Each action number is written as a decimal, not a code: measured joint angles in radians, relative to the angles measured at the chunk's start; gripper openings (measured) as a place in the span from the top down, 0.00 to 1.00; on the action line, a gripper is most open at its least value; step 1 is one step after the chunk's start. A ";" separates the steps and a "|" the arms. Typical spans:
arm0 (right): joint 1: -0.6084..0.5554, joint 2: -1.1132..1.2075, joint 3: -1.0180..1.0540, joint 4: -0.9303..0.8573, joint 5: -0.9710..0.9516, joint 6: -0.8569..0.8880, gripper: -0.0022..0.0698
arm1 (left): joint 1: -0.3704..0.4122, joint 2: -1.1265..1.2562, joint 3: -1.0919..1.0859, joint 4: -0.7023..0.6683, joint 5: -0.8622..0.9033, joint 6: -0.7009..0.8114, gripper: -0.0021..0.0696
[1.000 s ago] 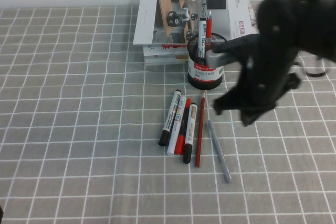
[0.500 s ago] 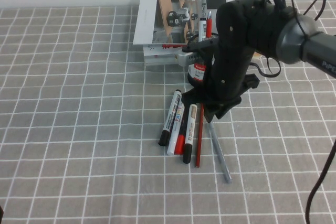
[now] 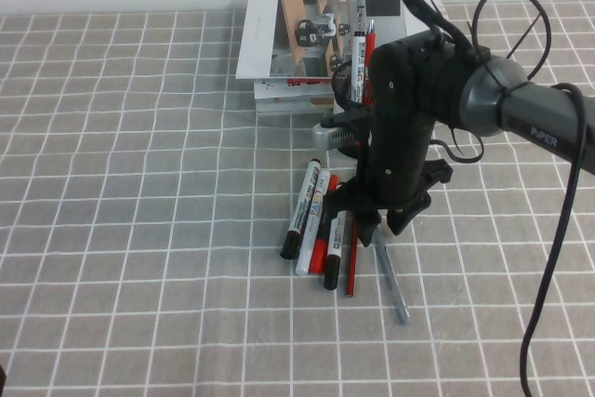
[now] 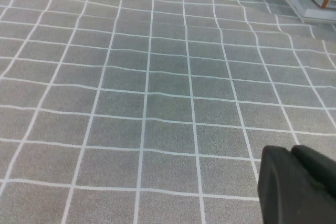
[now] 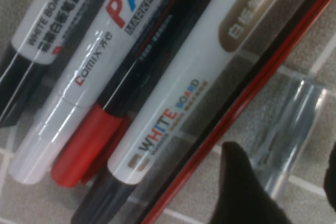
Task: Put the pen into the pen holder
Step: Pick up the pen on the table, then place the pen onto the pen holder
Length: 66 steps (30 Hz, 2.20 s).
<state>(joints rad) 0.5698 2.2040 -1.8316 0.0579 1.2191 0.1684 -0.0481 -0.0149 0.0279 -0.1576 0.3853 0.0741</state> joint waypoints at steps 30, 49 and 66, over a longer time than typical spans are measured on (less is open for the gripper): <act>0.000 0.023 -0.006 -0.027 0.004 -0.001 0.62 | 0.000 0.000 0.000 0.067 0.000 0.000 0.98; 0.002 -0.442 0.313 0.104 -0.685 -0.168 0.89 | 0.000 0.000 0.000 0.074 0.000 0.000 0.98; -0.008 -0.535 0.768 0.138 -1.891 -0.287 0.89 | 0.000 0.000 0.000 0.074 0.000 0.000 0.98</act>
<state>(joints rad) 0.5618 1.6685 -1.0635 0.1961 -0.6722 -0.1183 -0.0481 -0.0149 0.0279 -0.0838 0.3853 0.0741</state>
